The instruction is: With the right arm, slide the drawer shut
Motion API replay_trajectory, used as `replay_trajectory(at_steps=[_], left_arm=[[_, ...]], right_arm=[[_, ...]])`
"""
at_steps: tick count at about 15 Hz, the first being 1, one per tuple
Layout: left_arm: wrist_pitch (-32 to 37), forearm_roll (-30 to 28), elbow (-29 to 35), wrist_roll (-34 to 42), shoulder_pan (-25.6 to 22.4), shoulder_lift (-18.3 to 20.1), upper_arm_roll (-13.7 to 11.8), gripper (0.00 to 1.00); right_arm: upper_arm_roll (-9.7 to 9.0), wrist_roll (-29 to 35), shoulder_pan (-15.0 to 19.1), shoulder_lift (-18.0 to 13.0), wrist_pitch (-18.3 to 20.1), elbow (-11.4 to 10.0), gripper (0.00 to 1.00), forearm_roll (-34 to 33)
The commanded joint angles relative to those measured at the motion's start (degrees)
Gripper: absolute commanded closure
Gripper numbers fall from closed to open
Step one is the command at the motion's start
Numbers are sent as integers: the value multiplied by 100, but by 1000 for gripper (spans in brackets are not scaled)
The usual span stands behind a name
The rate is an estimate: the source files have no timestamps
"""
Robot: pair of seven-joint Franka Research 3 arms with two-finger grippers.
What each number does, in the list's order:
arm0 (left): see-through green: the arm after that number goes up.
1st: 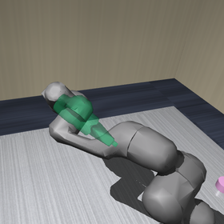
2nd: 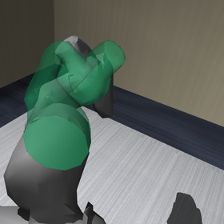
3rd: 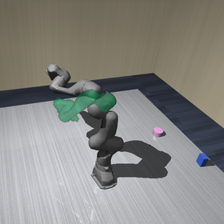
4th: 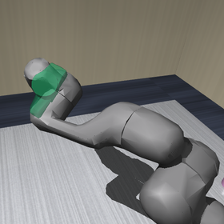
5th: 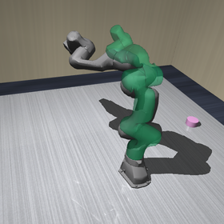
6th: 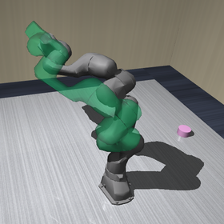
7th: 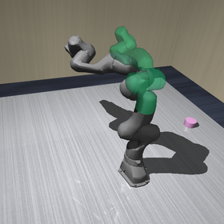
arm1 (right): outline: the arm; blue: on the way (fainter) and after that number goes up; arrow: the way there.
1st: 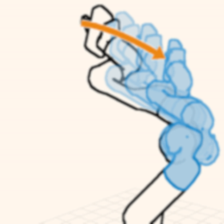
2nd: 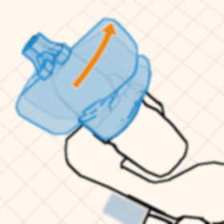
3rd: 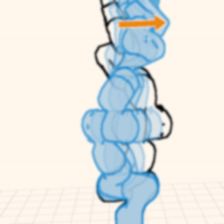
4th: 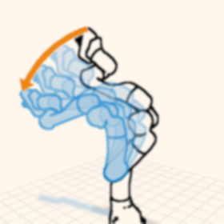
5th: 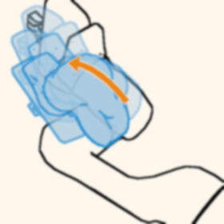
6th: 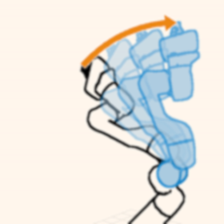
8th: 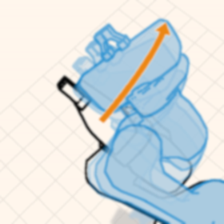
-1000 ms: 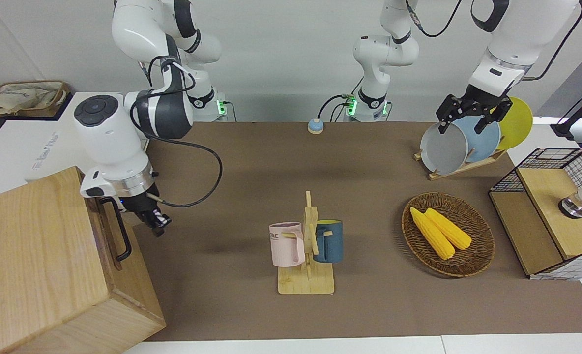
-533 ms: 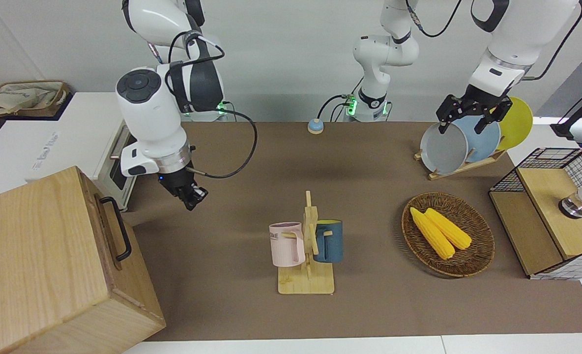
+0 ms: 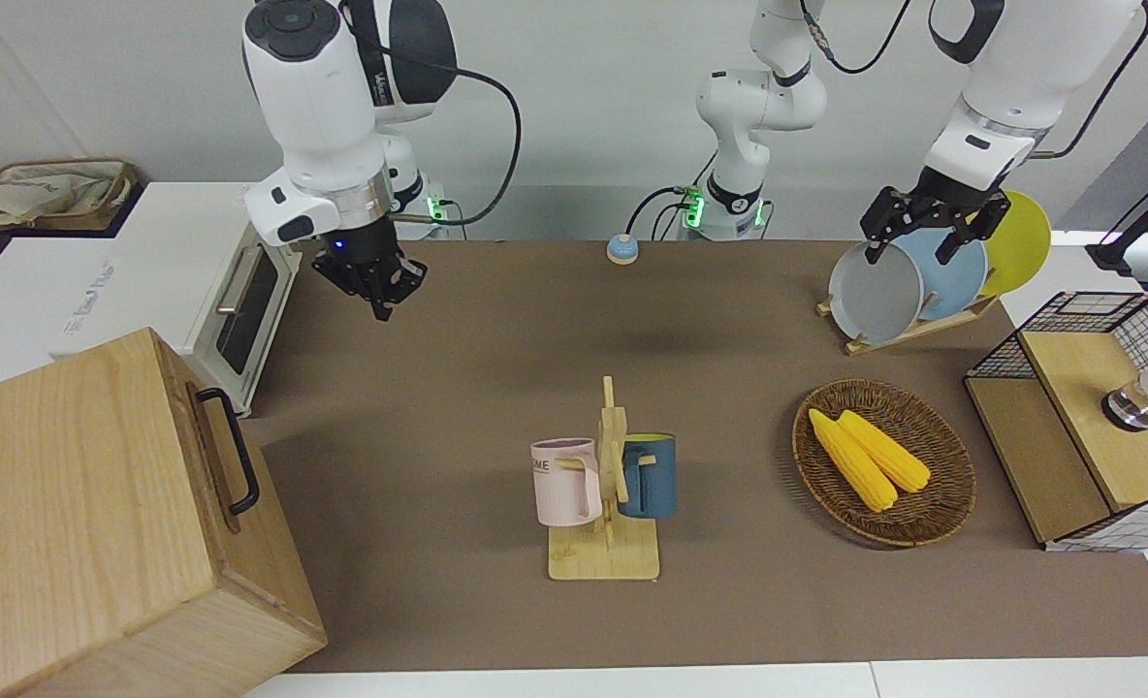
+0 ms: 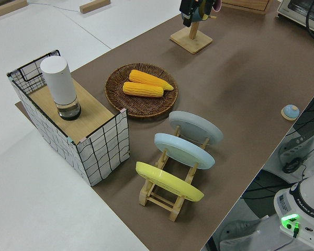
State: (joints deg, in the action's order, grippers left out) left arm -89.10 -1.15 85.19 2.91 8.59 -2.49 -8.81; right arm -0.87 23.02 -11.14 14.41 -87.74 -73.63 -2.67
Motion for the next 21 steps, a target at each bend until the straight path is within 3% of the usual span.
replay_trajectory(at_steps=[1,5,7,10,11,12,13,14,16,18,21], left_arm=[[-2,72,-117,43,99,-76,-95,2],[-2,72,-117,43,99,-76,-95,5],[-2,72,-117,43,99,-76,-95,5],[-2,72,-117,43,99,-76,-95,5],[-2,72,-117,43,99,-76,-95,5],[-2,72,-117,43,99,-76,-95,2],[-2,72,-117,43,99,-76,-95,2],[-2,72,-117,43,99,-76,-95,2],[-2,72,-117,43,99,-76,-95,2],[-2,72,-117,43,99,-76,-95,2],[-2,72,-117,43,99,-76,-95,2]], right_arm=[[350,-1455,-28,-649,-59,-731,1000,-58],[509,-2562,199,-1000,-68,-1030,1000,29],[509,-2863,340,-1010,-68,-1030,1000,38],[509,-2785,359,-966,-68,-951,1000,170],[509,-2759,359,-949,-68,-916,922,161],[509,-2759,350,-940,-68,-907,762,161],[509,-2759,358,-922,-68,-898,478,161],[509,-2759,376,-913,-68,-881,283,153],[509,-2767,385,-905,-68,-846,14,161],[509,-2767,376,-887,-77,-802,11,144],[500,-2785,306,-676,-59,-547,11,161]])
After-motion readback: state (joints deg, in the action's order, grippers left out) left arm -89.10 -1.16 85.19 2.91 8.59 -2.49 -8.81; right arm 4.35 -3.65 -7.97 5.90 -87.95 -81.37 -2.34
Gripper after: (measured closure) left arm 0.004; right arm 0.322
